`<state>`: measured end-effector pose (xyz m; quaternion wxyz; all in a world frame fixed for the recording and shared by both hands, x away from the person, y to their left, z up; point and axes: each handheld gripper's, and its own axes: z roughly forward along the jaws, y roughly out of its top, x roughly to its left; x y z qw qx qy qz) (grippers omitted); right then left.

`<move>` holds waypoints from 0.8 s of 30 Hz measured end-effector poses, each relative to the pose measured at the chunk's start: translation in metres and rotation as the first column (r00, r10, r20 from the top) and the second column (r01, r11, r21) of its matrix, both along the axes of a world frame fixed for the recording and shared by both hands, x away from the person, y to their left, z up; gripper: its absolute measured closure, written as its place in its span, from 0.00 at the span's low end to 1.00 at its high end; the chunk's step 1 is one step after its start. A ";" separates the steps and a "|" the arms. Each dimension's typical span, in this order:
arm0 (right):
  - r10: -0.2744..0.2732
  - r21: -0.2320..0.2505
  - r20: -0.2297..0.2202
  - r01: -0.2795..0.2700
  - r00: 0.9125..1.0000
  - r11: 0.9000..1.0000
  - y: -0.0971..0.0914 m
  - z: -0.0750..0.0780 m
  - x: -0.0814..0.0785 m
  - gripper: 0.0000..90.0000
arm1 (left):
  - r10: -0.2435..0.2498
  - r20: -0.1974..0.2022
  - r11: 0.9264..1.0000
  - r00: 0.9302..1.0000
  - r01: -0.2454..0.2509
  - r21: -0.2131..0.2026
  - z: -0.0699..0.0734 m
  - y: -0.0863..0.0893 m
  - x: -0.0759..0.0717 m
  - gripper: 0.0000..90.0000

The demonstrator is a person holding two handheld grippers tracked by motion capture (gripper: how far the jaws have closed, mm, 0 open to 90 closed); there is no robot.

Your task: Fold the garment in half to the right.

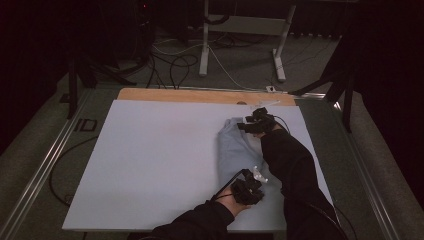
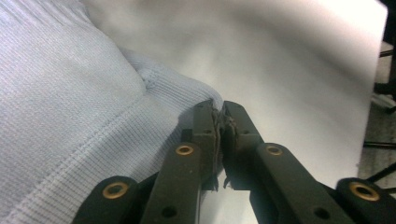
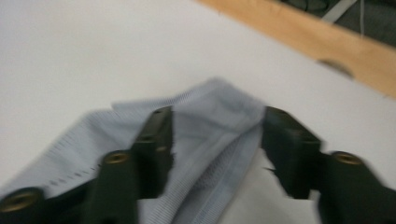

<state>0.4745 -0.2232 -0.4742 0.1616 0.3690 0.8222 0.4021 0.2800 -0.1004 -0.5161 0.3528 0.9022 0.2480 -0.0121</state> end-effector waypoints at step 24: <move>0.077 0.096 0.001 -0.077 0.997 0.992 -0.014 0.022 -0.037 0.12 | 0.012 0.096 0.977 0.995 0.009 -0.214 0.059 0.063 0.011 0.36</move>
